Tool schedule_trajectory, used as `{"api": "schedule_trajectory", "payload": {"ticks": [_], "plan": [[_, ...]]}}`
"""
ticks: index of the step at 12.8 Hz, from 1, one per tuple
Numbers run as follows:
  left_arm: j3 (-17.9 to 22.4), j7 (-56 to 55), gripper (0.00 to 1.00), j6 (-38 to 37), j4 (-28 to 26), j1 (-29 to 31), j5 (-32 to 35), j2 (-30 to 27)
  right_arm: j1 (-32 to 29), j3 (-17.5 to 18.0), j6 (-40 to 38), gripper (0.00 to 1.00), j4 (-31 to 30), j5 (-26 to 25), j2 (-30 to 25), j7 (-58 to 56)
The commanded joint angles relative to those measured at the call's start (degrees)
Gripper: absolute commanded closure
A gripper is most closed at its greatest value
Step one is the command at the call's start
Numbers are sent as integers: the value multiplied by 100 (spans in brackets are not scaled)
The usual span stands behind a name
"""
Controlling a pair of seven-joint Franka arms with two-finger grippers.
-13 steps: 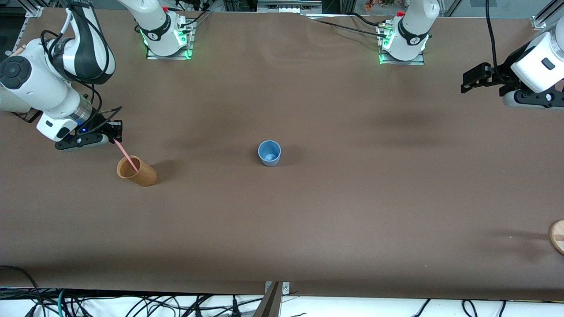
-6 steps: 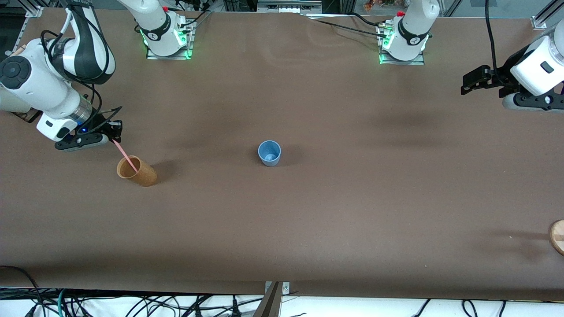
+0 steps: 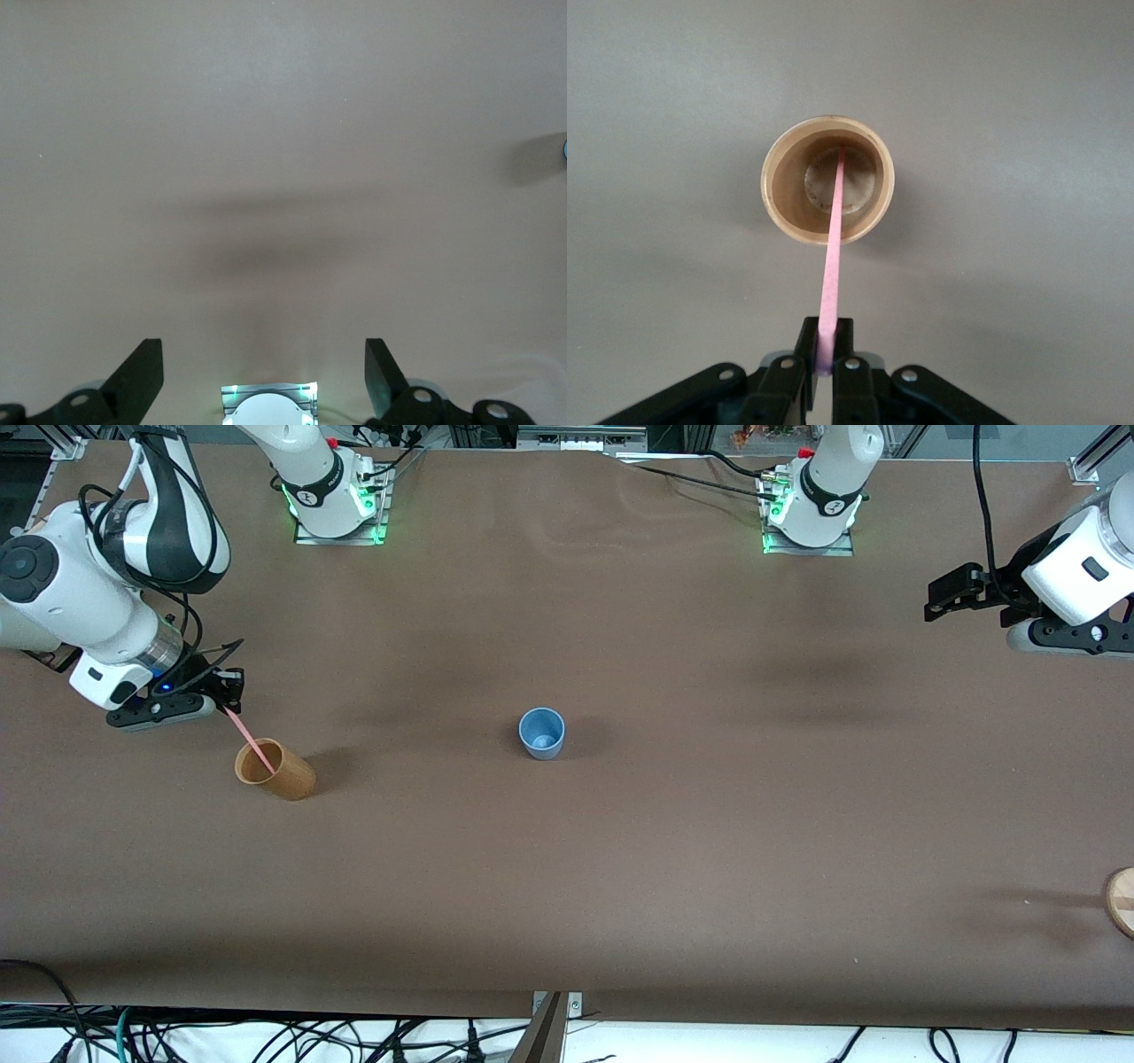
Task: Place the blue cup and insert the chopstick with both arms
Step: 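Pull the pink chopstick up out of the wooden cup with the right gripper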
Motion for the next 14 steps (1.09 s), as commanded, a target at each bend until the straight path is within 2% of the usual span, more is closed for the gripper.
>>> {"api": "schedule_trajectory", "payload": {"ticks": [1, 5, 8, 11, 14], "plan": [[67, 111, 0, 20, 132, -111, 58, 74, 32, 32, -615, 99, 483, 96, -53, -75], [67, 120, 0, 20, 149, -67, 15, 74, 163, 32, -1195, 100, 1081, 96, -36, -57], [67, 111, 0, 20, 149, -76, 14, 83, 278, 32, -1951, 100, 1696, 96, -9, -14], [76, 111, 0, 20, 149, -67, 6, 83, 278, 32, -2435, 100, 1916, 87, -53, -40], [85, 120, 0, 20, 149, -59, 6, 83, 365, 41, -3330, 100, 2610, 78, -18, 13]]}}
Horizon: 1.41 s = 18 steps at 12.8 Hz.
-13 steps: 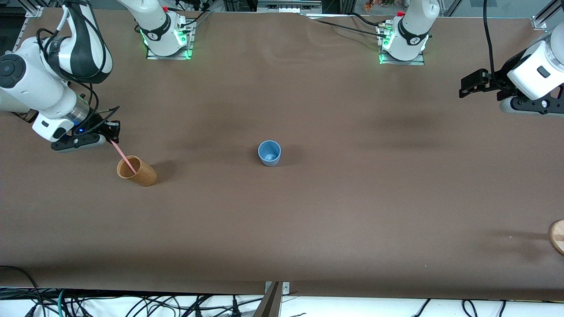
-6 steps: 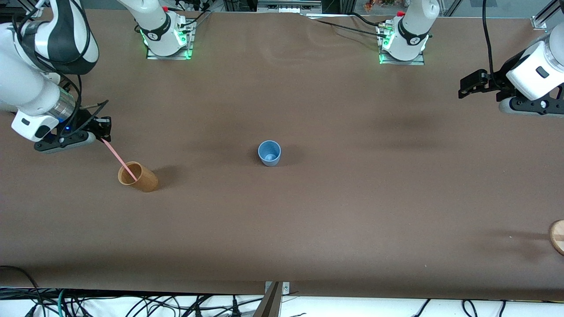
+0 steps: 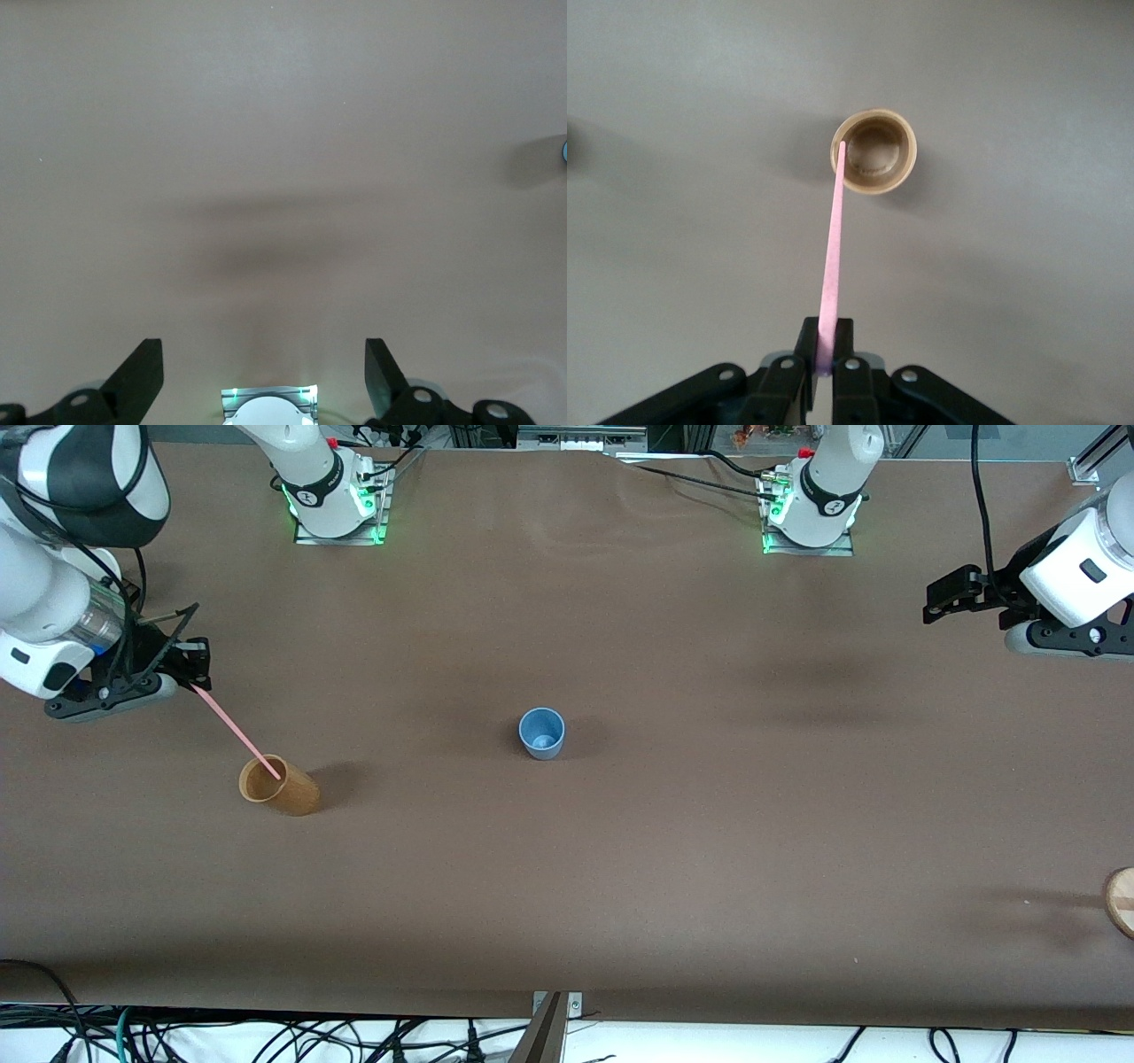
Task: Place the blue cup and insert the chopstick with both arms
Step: 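Pull the pink chopstick up out of the wooden cup with the right gripper, then carry the chopstick over the blue cup with the right gripper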
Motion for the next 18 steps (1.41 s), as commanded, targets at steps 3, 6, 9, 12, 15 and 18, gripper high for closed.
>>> {"api": "schedule_trajectory", "payload": {"ticks": [3, 6, 9, 12, 15, 18], "plan": [[47, 120, 0, -8, 130, -18, 6, 66, 208, 9, -983, 100, 750, 45, 2, 178], [47, 111, 0, -8, 130, -27, 6, 66, 821, 18, -975, 100, 812, 54, 89, 1088], [47, 111, 0, -8, 130, -18, 6, 66, 1586, 18, -984, 100, 1276, 81, 457, 2187], [47, 111, 0, -8, 130, -10, 6, 66, 2281, 9, -984, 100, 1717, 72, 914, 3190], [47, 120, 0, -8, 130, 25, -3, 66, 2800, 18, -966, 100, 2296, 81, 1397, 3946], [47, 120, 0, -8, 130, 25, -3, 66, 3328, 35, -958, 100, 2946, 177, 1916, 4711]]}}
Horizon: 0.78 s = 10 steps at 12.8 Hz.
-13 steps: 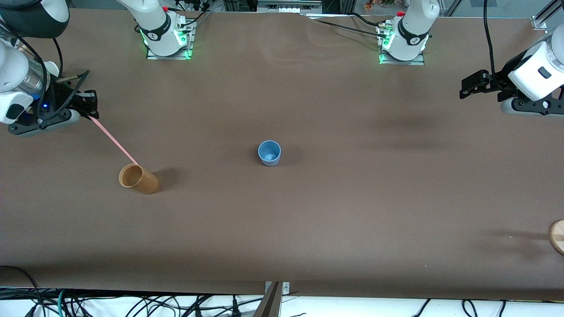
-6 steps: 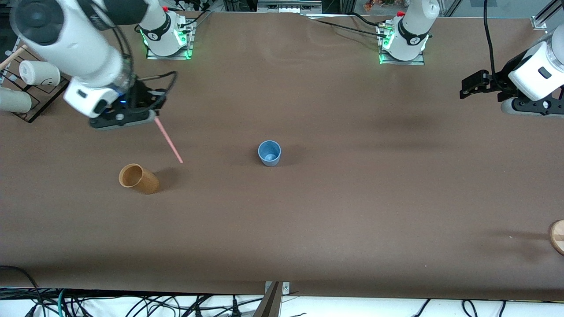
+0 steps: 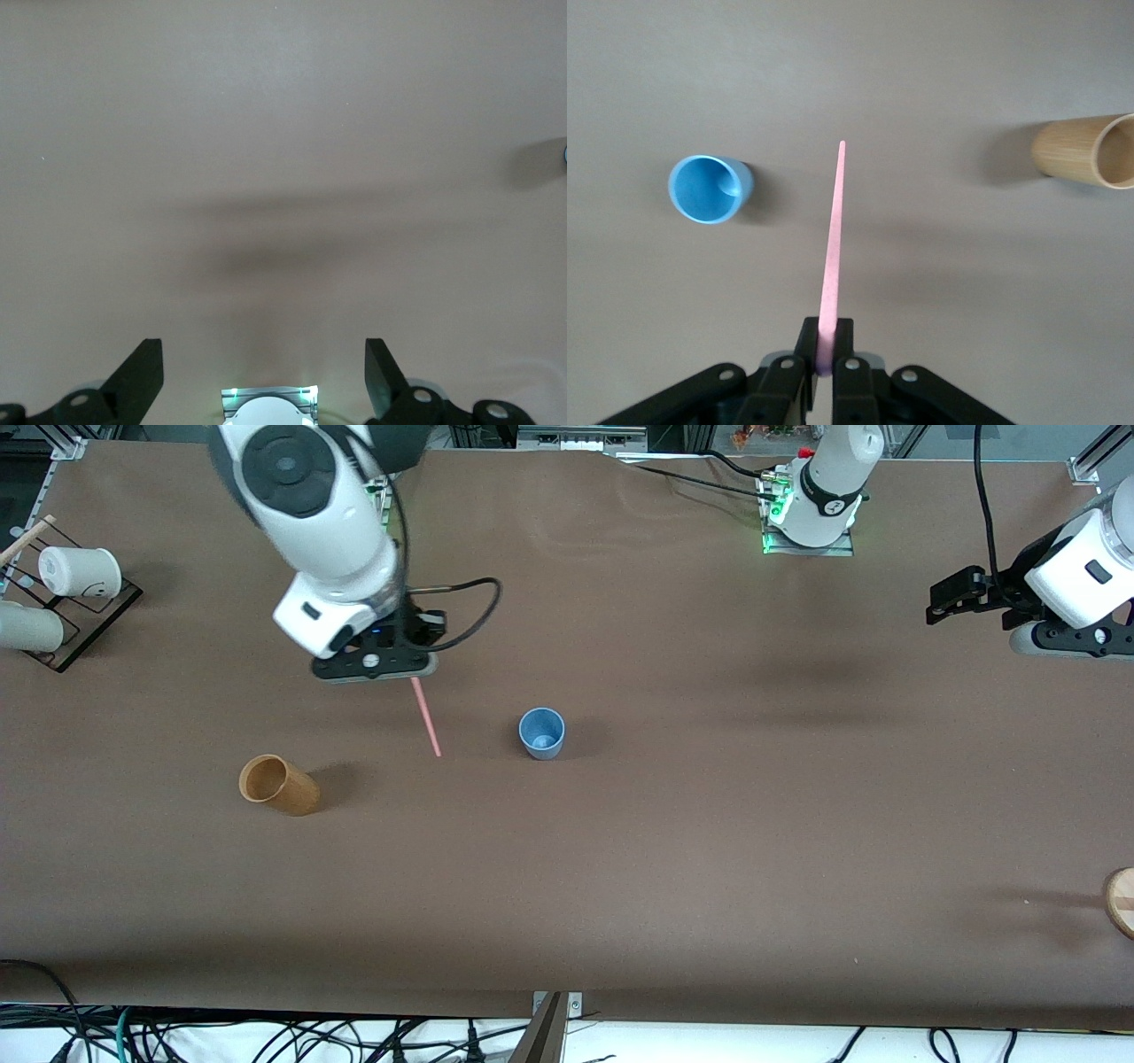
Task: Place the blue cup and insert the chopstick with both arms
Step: 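Carry the chopstick over the blue cup with the right gripper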
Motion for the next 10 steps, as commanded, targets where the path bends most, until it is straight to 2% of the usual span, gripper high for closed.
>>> {"api": "schedule_trajectory", "payload": {"ticks": [1, 3, 5, 10], "plan": [[9, 119, 0, -8, 124, 21, -3, 61, 370, -32, -86, 100, 742, 127, 517, 637], [9, 119, 0, -8, 124, 29, 6, 61, 564, -32, -33, 100, 945, 136, 719, 884], [18, 119, 0, -8, 124, 38, -3, 61, 626, 117, -15, 100, 1252, 258, 992, 1069], [9, 119, 0, 36, 124, 47, -3, 96, 635, 135, -94, 100, 1262, 689, 1195, 1061]]}}
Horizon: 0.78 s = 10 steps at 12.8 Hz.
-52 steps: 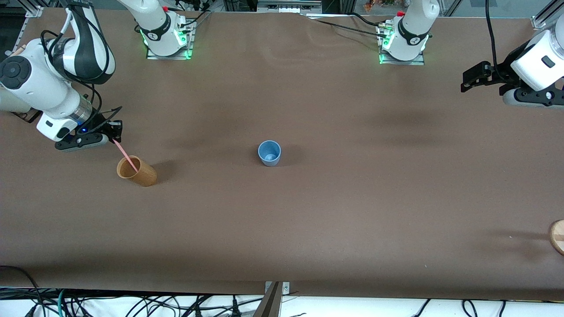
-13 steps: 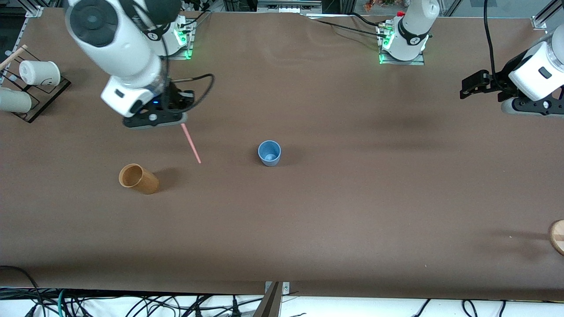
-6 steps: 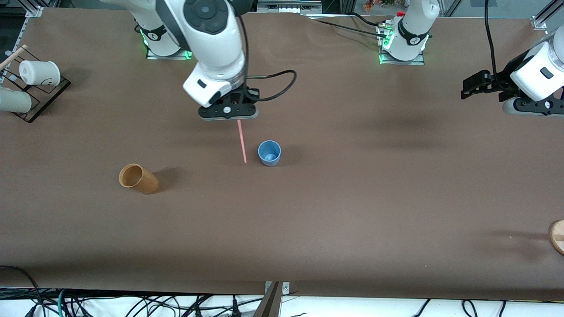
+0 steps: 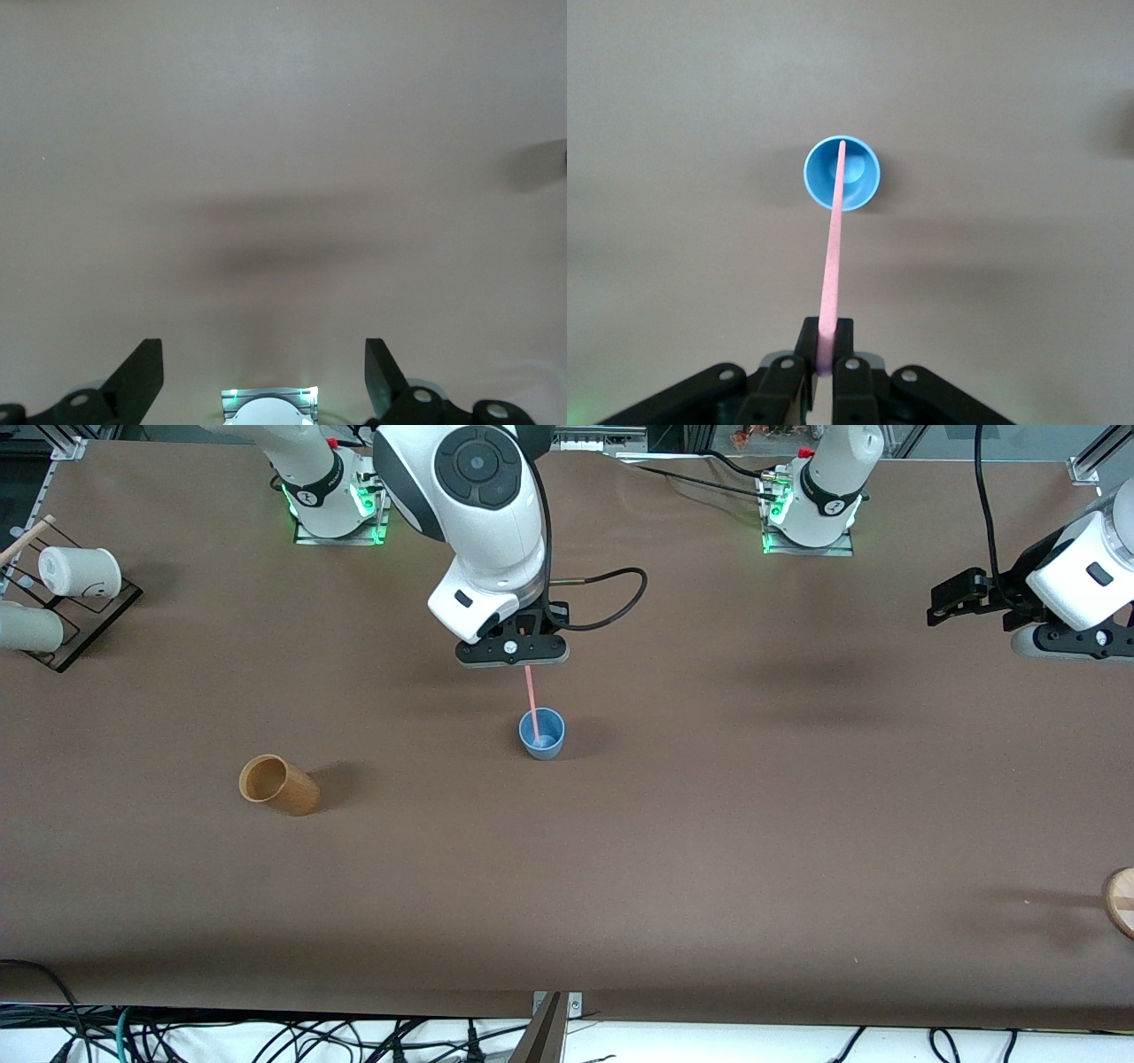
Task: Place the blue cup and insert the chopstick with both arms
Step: 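Carry the chopstick over the blue cup with the right gripper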
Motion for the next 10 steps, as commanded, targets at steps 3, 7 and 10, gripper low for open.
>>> {"api": "schedule_trajectory", "payload": {"ticks": [3, 7, 10], "plan": [[3, 119, 0, 12, 124, 27, -3, 72, -67, -4, -151, 100, 200, 206, 247, 23], [3, 119, 0, 12, 124, 27, -3, 72, -67, -4, -151, 100, 199, 214, 422, -12], [3, 119, 0, 12, 124, 27, -3, 72, -67, -4, -151, 100, 199, 214, 475, -21]]}}
